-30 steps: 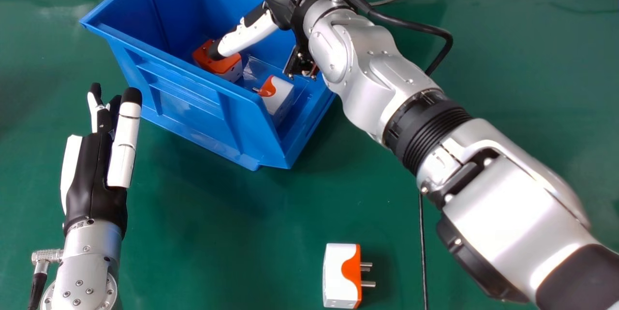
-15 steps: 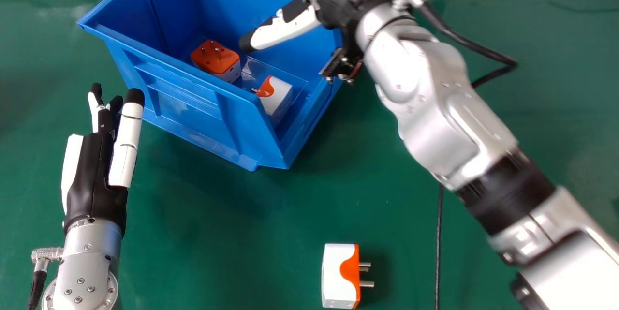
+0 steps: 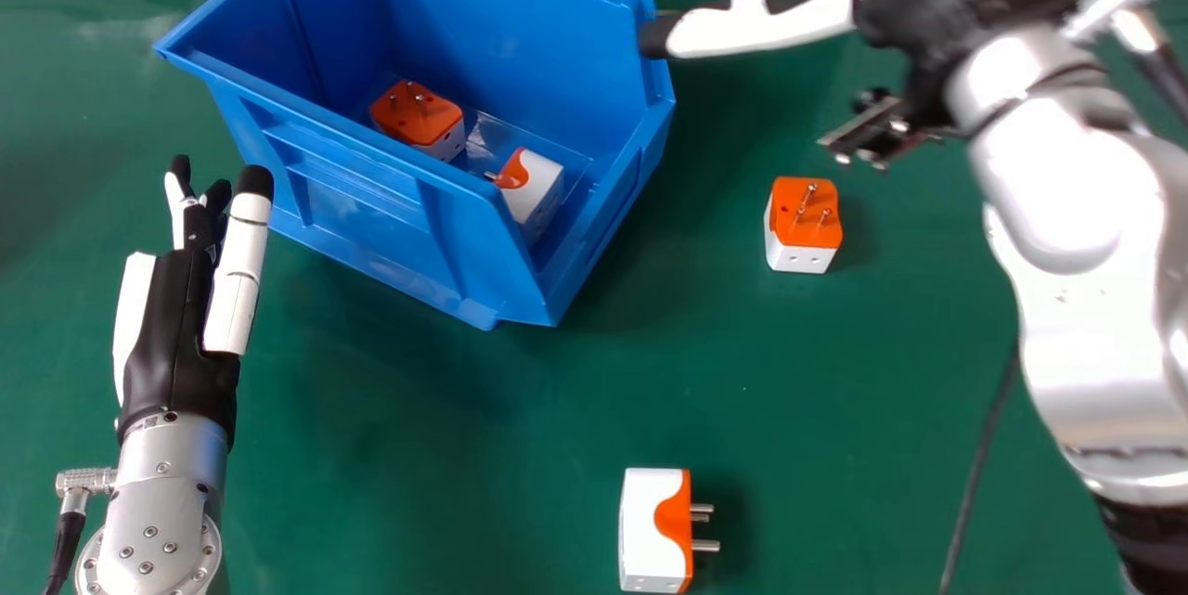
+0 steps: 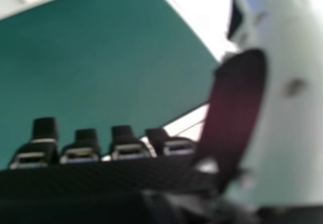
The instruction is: Pick all objects and put in blue box
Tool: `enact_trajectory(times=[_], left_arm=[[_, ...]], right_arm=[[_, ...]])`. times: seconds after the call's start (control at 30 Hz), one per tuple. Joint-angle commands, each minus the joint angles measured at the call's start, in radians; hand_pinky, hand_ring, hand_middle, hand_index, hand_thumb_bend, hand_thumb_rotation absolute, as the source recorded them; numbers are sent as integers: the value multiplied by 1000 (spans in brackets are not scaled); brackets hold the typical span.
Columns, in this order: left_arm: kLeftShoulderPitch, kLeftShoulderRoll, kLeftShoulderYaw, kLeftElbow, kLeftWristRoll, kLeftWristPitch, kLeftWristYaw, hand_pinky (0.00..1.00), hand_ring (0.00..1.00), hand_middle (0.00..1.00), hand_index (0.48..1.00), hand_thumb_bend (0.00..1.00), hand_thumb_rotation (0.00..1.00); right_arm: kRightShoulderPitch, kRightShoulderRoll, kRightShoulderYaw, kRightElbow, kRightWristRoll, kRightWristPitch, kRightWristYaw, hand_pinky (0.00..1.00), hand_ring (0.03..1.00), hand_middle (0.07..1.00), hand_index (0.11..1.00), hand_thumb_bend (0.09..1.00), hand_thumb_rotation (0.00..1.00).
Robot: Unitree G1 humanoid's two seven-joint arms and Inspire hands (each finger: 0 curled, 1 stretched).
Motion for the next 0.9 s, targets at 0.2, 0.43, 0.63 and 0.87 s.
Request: enact_trajectory(times=[0.2,0.43,0.63,0.87], left_arm=[[-14,14,14,13,-13,-41,-1,995,1000,988,998,576,1000],[-22,17,16,32,-14,-49,-1,994,1000,988,997,574,1000],[-25,20,18,38,-13,-48,1,994,1000,988,997,566,1000],[-28,19,18,40,-12,-51,4,994,1000,986,996,565,1000]], right_arm=[[171,-114,-127,-80,21,-34,47,938,1000,1000,1000,737,321],[278,-203,-193,-11,122,-138,92,951,1000,1000,1000,743,353],[292,-229,-159,123,142,-203,98,960,1000,1000,1000,740,363],[186,-258,-50,359,111,-253,152,971,1000,1000,1000,730,356]])
